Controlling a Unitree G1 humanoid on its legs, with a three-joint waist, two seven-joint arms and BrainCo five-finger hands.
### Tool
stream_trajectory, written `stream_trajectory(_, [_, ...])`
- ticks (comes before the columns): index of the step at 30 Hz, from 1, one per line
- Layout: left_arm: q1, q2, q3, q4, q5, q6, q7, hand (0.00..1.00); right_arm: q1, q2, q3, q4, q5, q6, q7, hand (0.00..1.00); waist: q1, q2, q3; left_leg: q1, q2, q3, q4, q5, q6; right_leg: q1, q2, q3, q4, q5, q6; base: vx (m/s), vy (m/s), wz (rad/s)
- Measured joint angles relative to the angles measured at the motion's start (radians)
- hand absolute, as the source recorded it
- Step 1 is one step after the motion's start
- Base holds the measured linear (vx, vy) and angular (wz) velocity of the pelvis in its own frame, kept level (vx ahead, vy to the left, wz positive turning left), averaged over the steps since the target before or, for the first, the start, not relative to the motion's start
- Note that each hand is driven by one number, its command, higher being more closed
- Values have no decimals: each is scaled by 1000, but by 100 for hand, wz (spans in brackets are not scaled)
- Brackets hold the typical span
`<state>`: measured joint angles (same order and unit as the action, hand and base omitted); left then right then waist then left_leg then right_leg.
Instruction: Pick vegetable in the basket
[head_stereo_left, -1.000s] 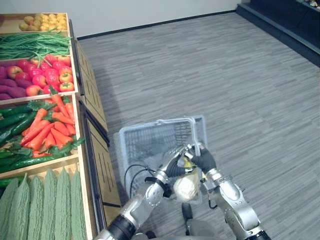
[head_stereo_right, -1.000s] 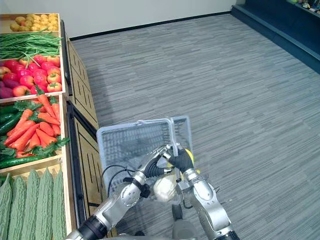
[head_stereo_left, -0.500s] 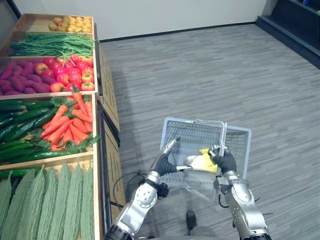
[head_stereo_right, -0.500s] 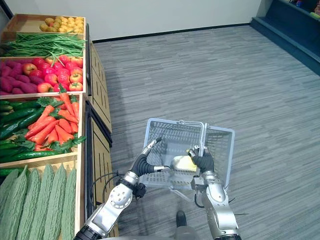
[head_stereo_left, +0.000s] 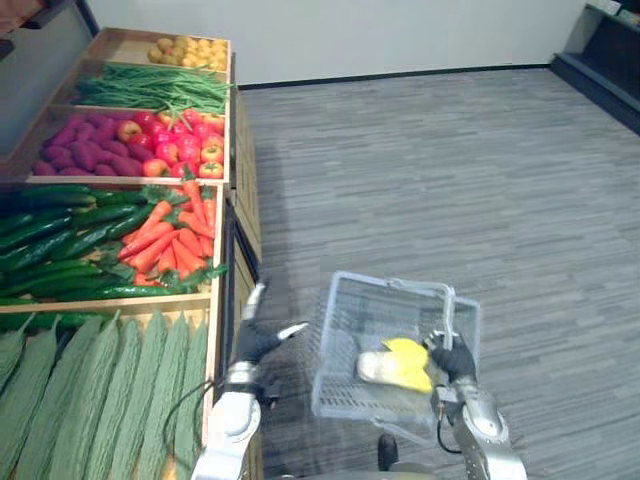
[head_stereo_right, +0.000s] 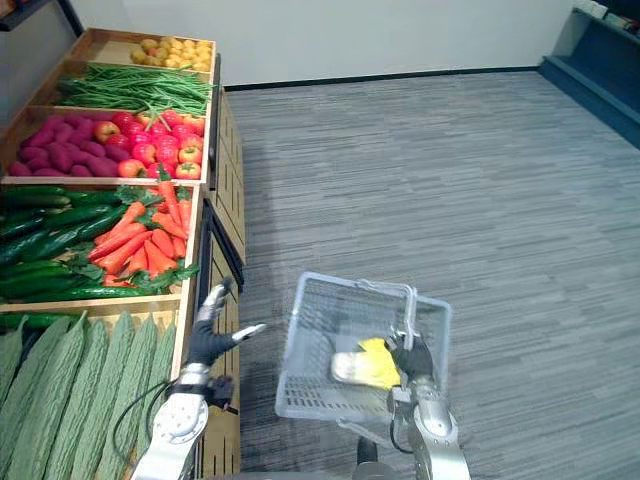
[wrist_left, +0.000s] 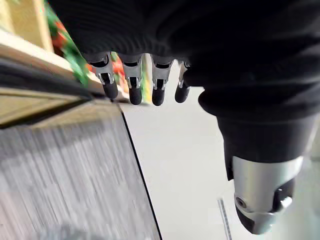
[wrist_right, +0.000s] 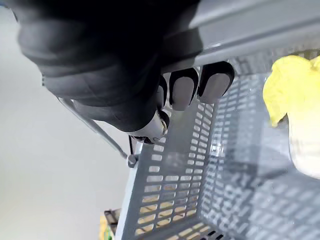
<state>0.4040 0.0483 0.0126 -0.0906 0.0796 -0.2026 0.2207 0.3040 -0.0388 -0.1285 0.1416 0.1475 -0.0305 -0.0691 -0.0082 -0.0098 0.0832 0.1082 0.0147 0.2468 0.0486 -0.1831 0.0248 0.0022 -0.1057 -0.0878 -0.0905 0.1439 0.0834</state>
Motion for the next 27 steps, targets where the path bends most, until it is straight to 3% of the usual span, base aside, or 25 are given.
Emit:
stream_trajectory(3, [19,-10,26,8,-44,0,-3,0,12,1,-25,0,1,-1,-16,100,8,-19,-10,0,1,1,3,-12,-5,1,-1,-10,7,-22,1,-48,-39,2])
stream_trajectory(6, [16,-13,28,30,-49,1,-12,0,13,1,-54,0,22,-6,-18,100,14,-31,-15,-4,12,3,31,-43,-8,-18,1,-24,67,-83,6,-11,-47,1])
stream_trajectory(9, [6,-20,27,46,-48,1,-24,0,-26,-5,-61,48,32,-30,-20,100,19,-42,-10,-44,37,5,156,-129,-13,-132,-12,-43,337,-219,7,52,-9,-4])
stream_trajectory(11, [6,-22,27,54,-47,2,-22,0,-52,-10,-59,73,29,-30,-22,100,23,-32,-4,-45,53,7,188,-155,-12,-182,-17,-73,453,-230,1,84,15,-12])
stream_trajectory(12, [3,-21,22,53,-47,3,-21,0,-74,-9,-59,85,28,-30,-25,100,18,-19,7,-31,67,3,202,-170,2,-228,-33,-115,582,-229,-1,139,44,3])
stream_trajectory(13, [-6,-16,17,53,-47,3,-20,0,-85,-9,-59,93,28,-30,-25,100,16,-13,22,-6,69,-1,199,-176,14,-276,-54,-150,677,-257,-32,229,41,13])
stream_trajectory(14, [-20,-14,9,53,-45,2,-17,0,-95,-9,-59,110,28,-30,-24,100,13,-7,27,12,72,-5,196,-184,13,-309,-66,-181,688,-286,-35,373,-8,20])
stream_trajectory(15, [-60,5,5,54,-44,2,-3,0,-115,-15,-59,119,25,-30,-24,100,8,-8,31,30,73,-29,193,-194,-4,-354,-63,-185,608,-283,-31,477,-80,38])
stream_trajectory(17, [-125,11,-13,54,-43,1,6,0,-133,-36,-60,119,18,-30,-24,100,-9,21,50,80,98,-60,162,-188,-30,-387,-15,-135,441,-211,-12,480,-143,50])
stream_trajectory(18, [-160,10,-24,51,-38,-3,20,0,-141,-52,-59,118,16,-30,-25,100,-24,20,52,113,109,-65,157,-186,-61,-388,13,-98,339,-125,-4,607,-230,50])
stream_trajectory(19, [-175,14,-27,42,-36,-10,30,0,-141,-57,-57,115,6,-30,-25,100,-35,17,51,145,109,-80,161,-201,-100,-390,22,-61,292,-14,-38,603,-223,48])
stream_trajectory(20, [-186,4,-27,56,-29,-13,34,0,-144,-72,-57,116,0,-31,-25,100,-39,42,58,163,124,-93,172,-212,-116,-391,34,-52,339,0,-53,506,-173,15])
stream_trajectory(21, [-198,-24,-27,58,-28,-8,42,0,-154,-95,-55,121,-3,-29,-26,100,-34,91,59,162,169,-101,210,-201,-140,-400,63,-77,404,-37,-71,422,-158,4])
stream_trajectory(22, [-203,-43,-36,48,-28,-14,44,0,-154,-96,-55,119,-3,-29,-27,100,-31,95,60,120,181,-126,319,-149,-163,-400,65,-88,458,-108,-81,649,-305,12])
stream_trajectory(23, [-209,-53,-55,46,-29,-18,45,0,-149,-96,-51,114,-2,-29,-28,100,-34,92,69,44,205,-146,502,-48,-139,-350,68,-107,457,-151,-96,758,-391,47])
stream_trajectory(24, [-202,-60,-71,44,-29,-21,44,0,-140,-97,-45,103,-3,-29,-29,100,-31,80,86,-68,263,-141,763,132,-105,-243,82,-135,392,-179,-106,849,-415,57])
stream_trajectory(25, [-202,-59,-87,36,-29,-21,44,0,-138,-93,-35,93,-2,-29,-41,100,-24,77,100,-176,329,-96,980,95,-76,-123,103,-152,304,-184,-115,623,-274,43])
stream_trajectory(27, [-194,-60,-95,5,-29,-21,45,0,-131,-93,-35,55,-2,-30,-51,100,-6,61,113,-274,336,-38,1057,36,-70,-30,103,-156,231,-188,-121,515,-177,17])
